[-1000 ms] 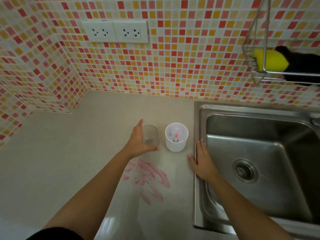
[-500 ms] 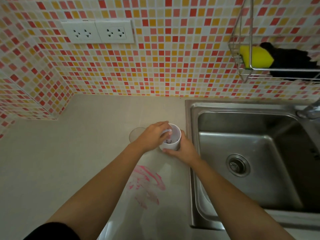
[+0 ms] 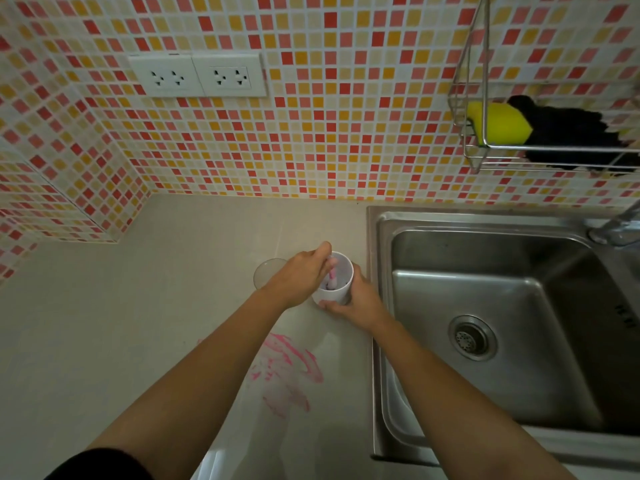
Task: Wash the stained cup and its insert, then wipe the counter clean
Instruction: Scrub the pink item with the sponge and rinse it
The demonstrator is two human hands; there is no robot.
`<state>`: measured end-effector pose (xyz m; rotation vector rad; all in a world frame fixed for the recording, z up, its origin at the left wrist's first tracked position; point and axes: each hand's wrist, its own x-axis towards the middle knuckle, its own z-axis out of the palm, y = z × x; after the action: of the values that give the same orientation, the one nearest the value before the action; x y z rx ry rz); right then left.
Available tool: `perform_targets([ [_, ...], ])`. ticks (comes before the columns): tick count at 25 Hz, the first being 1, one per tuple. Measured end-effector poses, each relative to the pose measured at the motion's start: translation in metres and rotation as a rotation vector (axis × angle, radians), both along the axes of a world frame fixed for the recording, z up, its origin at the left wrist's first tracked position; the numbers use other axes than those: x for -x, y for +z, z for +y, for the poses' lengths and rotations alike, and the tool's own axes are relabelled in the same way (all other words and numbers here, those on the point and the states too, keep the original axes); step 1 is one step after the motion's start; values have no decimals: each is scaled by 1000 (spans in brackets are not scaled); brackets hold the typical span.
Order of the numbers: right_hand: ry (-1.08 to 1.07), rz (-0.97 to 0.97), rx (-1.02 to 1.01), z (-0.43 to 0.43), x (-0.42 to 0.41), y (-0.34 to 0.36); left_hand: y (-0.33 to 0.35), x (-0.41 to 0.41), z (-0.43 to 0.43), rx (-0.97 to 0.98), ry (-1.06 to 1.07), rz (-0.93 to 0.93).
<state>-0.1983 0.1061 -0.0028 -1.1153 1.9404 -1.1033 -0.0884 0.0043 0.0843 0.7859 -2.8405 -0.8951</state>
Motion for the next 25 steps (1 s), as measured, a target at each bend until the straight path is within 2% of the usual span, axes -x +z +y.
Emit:
perform_targets([
  [3,60,30,-122,7,3,4,24,1,1,27,128,100],
  [5,-56,85,-120,25,9,16,41,7,6,-25,231,279],
  [7,-315,208,163,56,22,39,53,21,21,-198,290,467],
  [10,-553,501,650,95,59,111,60,53,53,-410,297,557],
  [12,-586,685,797,108,95,172,61,73,75,-441,278,589],
  [13,-604,744,800,108,113,200,61,79,84,-454,276,602],
  [15,-606,778,623,93,152,243,62,89,96,-475,271,622],
  [19,-294,709,-201,39,209,270,74,95,114,-393,262,650],
  [21,-181,706,-485,19,216,269,82,91,120,-328,250,653],
  [23,-169,724,-584,7,219,264,88,85,123,-274,243,662],
  [25,-162,714,-569,-1,219,260,90,81,123,-244,260,684],
])
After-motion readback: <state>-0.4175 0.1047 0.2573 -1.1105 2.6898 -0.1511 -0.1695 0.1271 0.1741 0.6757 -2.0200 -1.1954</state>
